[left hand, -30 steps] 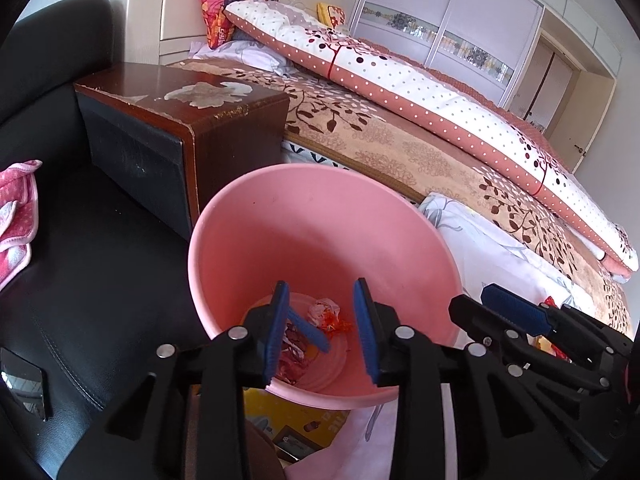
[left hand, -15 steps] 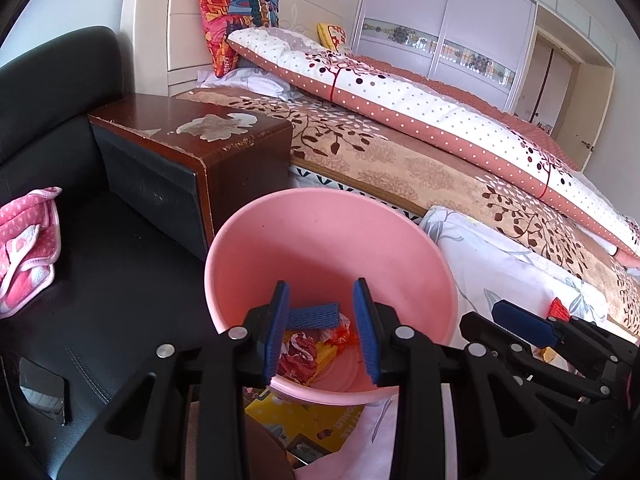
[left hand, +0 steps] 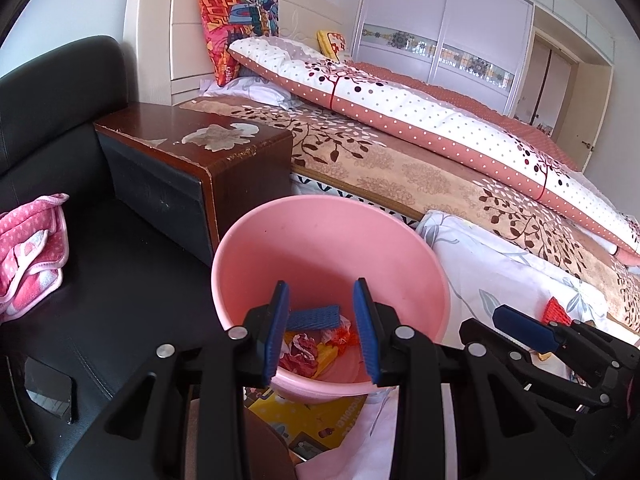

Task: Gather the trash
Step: 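Move both open tools from the bin back over the trash on the sheet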

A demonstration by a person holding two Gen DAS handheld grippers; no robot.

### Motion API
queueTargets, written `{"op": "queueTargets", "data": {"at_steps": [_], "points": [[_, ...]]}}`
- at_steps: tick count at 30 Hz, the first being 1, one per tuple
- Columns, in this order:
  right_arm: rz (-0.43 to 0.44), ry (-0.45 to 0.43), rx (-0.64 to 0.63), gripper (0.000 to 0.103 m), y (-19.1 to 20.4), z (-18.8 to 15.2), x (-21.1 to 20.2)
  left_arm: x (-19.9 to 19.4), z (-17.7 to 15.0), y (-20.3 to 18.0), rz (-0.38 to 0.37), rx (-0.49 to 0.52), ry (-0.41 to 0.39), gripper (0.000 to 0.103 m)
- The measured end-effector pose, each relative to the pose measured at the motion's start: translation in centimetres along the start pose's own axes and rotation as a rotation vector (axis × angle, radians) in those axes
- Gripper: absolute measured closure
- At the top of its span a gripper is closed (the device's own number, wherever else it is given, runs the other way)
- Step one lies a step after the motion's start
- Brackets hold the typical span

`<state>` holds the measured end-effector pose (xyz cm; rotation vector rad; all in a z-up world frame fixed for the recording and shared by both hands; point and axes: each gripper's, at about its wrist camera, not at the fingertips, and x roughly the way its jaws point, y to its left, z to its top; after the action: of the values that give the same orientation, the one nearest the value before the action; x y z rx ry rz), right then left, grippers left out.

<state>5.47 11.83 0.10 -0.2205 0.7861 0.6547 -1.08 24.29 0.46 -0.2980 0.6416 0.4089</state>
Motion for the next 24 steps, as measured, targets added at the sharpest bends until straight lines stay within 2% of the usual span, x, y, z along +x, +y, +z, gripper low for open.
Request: {"op": "queueTargets", "data": {"at_steps": [10, 24], "points": [[-0.009, -0.002, -0.001, 0.07, 0.2, -0.9, -0.9, -0.7, -0.4, -0.5, -0.013, 0.019, 0.005, 0.07], [-0.019, -0.017, 0.056, 0.07, -2.1, -2.2, -2.8, -1.1, -0.9, -2.7, -0.022, 0.068, 0.016, 0.07]]}}
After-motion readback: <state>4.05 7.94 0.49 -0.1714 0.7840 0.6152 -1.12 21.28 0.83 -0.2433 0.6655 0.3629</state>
